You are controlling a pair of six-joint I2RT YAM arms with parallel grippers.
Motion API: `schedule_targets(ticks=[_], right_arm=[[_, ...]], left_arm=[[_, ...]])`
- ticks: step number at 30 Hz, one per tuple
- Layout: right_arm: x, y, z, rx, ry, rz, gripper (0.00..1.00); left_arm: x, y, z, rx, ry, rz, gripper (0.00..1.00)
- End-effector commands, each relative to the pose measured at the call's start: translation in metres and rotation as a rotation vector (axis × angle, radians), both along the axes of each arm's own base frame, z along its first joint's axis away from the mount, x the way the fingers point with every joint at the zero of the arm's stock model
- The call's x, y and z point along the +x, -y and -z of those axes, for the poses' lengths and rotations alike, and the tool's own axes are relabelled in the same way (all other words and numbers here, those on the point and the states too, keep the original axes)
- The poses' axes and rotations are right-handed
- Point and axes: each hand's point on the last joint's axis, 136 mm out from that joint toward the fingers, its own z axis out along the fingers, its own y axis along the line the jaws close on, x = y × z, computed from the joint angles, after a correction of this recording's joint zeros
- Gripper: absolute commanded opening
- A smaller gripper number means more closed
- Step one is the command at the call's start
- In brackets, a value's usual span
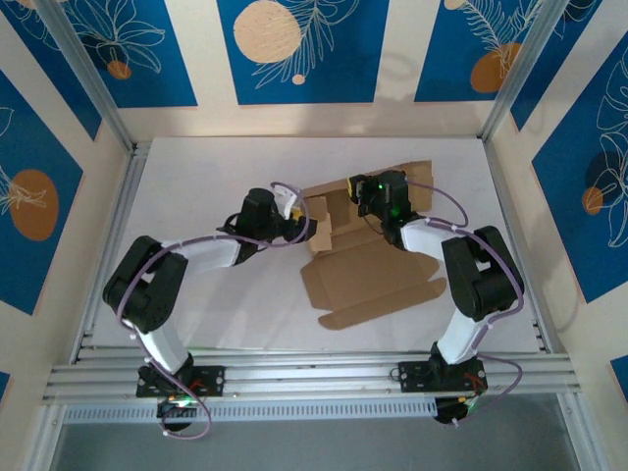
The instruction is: Fold the paper box
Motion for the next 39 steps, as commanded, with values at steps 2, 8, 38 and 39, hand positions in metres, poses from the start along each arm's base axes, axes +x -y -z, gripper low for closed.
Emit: schedule_targets(ticks=[2, 8, 38, 39], right_arm=[[-0.013, -0.017, -0.023, 0.032, 0.064, -0.090, 0.00], [-0.023, -0.018, -0.031, 0.018, 0.033, -0.084, 0.05], [0.012, -0.040, -0.048, 0.040, 0.142, -0.132, 0.08], [0.010, -0.042, -0.043, 0.039, 0.165, -0.137, 0.08]], left_arm=[[-0.008, -0.002, -0.005, 0.014, 0.046, 0.026, 0.67], [-0.013, -0.002, -0.019, -0.026, 0.046, 0.072, 0.70], [0.012, -0.031, -0.033, -0.029, 0.083, 0.150, 0.72], [0.012, -0.033, -0.029, -0.017, 0.083, 0.145, 0.72]])
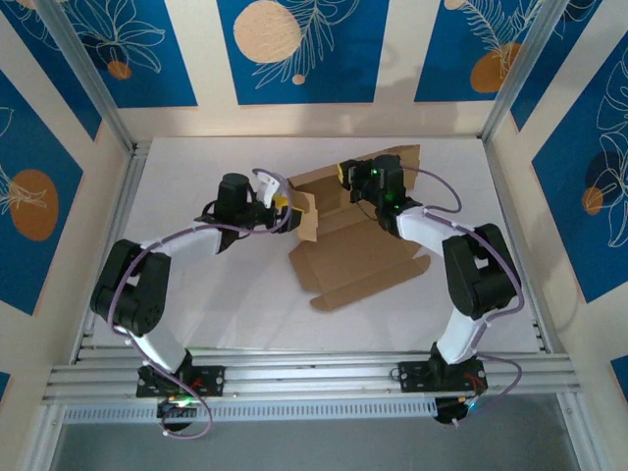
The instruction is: Fold the paper box
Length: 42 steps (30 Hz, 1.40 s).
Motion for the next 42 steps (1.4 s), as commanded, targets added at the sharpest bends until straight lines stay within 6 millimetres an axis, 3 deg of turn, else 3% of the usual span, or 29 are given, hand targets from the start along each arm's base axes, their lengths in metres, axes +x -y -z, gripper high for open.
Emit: schedule_targets(ticks=[1, 5, 14, 21, 26, 31, 33, 38, 42], right_arm=[[-0.007, -0.014, 0.002, 0.004, 0.127, -0.066, 0.08], [-0.010, -0.018, 0.017, -0.004, 0.178, -0.092, 0.08], [-0.018, -0.019, 0.017, -0.024, 0.309, -0.095, 0.10], [-0.015, -0.014, 0.004, 0.003, 0.336, -0.062, 0.11], [-0.007, -0.010, -0.002, 0.025, 0.288, -0.016, 0.10], [-0.006, -0.012, -0.007, -0.003, 0.216, -0.005, 0.11], [-0.008, -0.011, -0.008, -0.014, 0.192, 0.010, 0.16], [-0.011, -0.016, -0.017, -0.011, 0.243, -0.009, 0.21], [-0.019, -0.022, -0.005, -0.037, 0.252, -0.031, 0.18]], left_arm=[[-0.001, -0.003, 0.010, 0.036, 0.027, 0.014, 0.72], [-0.002, -0.008, 0.016, 0.062, 0.036, -0.001, 0.73], [-0.007, -0.010, 0.023, 0.085, 0.019, 0.002, 0.75], [-0.013, -0.010, -0.002, 0.027, 0.056, -0.006, 0.76], [-0.012, -0.013, -0.004, 0.040, 0.062, -0.026, 0.77], [-0.006, -0.022, 0.003, 0.094, 0.071, -0.073, 0.78], [-0.003, -0.026, 0.007, 0.116, 0.076, -0.098, 0.78], [0.002, -0.033, 0.017, 0.149, 0.073, -0.143, 0.79], [0.010, -0.041, 0.025, 0.172, 0.085, -0.208, 0.80]])
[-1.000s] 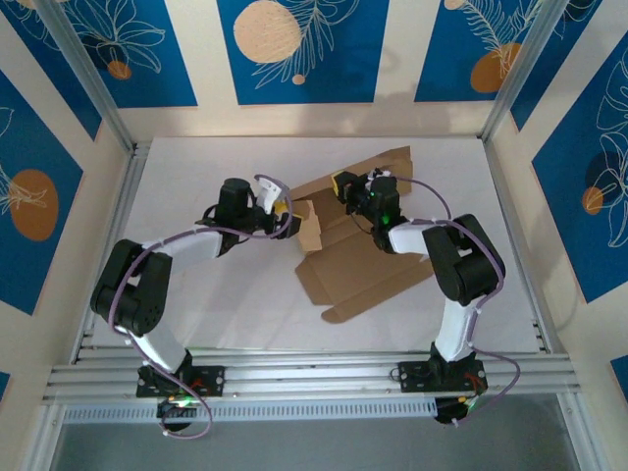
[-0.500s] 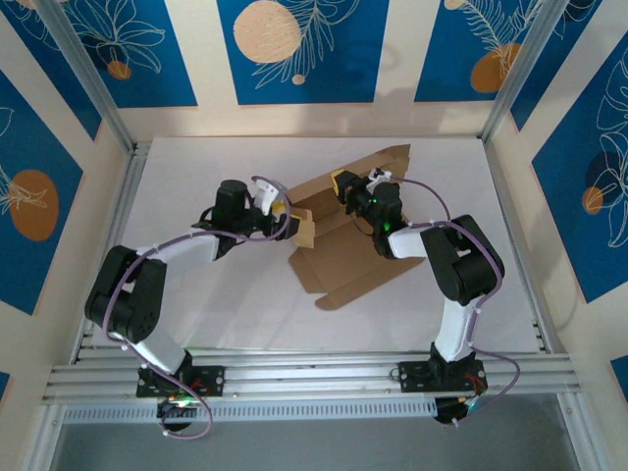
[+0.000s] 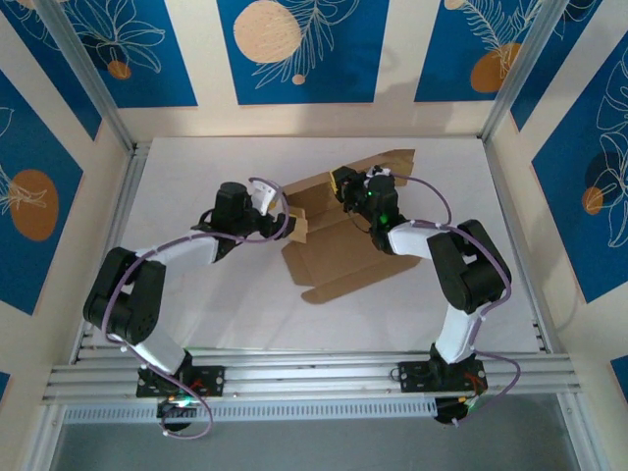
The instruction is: Fold the paper box
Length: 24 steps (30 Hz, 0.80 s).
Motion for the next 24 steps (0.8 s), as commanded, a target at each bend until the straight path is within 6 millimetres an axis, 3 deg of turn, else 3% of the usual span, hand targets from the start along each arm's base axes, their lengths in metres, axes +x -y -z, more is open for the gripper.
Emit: schedule_targets(ticks=[1, 10, 13, 24], right_arm=[[-0.007, -0.005, -0.009, -0.011, 0.060, -0.005, 0.17], [-0.021, 0.000, 0.027, -0.133, 0.046, -0.020, 0.12], [-0.021, 0.002, 0.035, -0.114, 0.013, -0.007, 0.19], [-0.017, -0.006, 0.029, -0.080, -0.068, 0.008, 0.22]], left_arm=[[0.008, -0.010, 0.009, 0.040, 0.025, -0.069, 0.80], [0.008, -0.011, 0.021, 0.077, 0.105, -0.142, 0.78], [0.010, -0.011, 0.018, 0.072, 0.136, -0.160, 0.78], [0.013, 0.004, 0.009, 0.000, 0.230, -0.155, 0.80]])
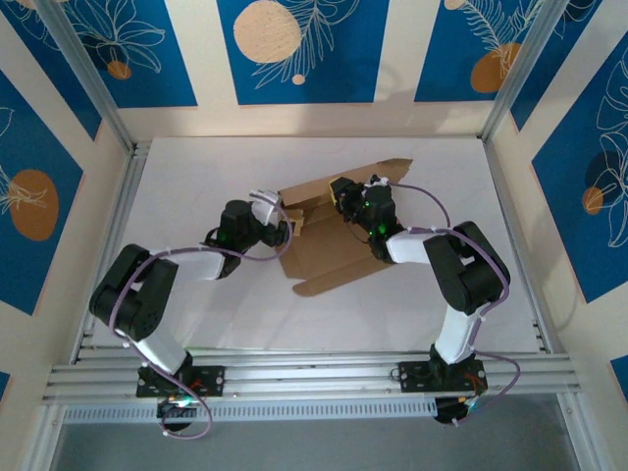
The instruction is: Fold the paper box
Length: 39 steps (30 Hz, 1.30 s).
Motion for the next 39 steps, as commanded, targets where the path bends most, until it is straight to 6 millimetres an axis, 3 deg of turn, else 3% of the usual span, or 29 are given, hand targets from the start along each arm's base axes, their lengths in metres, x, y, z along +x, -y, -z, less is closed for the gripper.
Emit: schedule_targets(ticks=[1, 9, 17, 26, 32, 37, 39], right_arm=[[-0.003, -0.006, 0.003, -0.005, -0.061, 0.005, 0.22], [-0.003, -0.015, -0.001, 0.018, -0.100, 0.014, 0.21], [-0.007, -0.020, -0.003, 0.021, -0.126, 0.020, 0.21], [-0.020, -0.022, -0.017, -0.028, -0.113, -0.016, 0.47], [-0.042, -0.024, -0.023, -0.132, -0.119, -0.137, 0.60], [-0.073, -0.047, -0.056, -0.210, 0.030, -0.425, 0.60], [-0.085, -0.046, -0.069, -0.266, 0.105, -0.459, 0.60]], left_arm=[[0.006, 0.012, -0.015, -0.042, 0.093, -0.002, 0.80], [0.020, 0.017, -0.026, -0.019, 0.195, -0.102, 0.78], [0.026, 0.010, -0.034, -0.036, 0.251, -0.207, 0.54], [0.031, 0.007, -0.035, -0.006, 0.278, -0.227, 0.22], [0.035, 0.006, -0.034, 0.009, 0.278, -0.216, 0.17], [0.040, 0.008, -0.035, 0.019, 0.273, -0.177, 0.15], [0.040, 0.010, -0.037, 0.027, 0.273, -0.148, 0.15]])
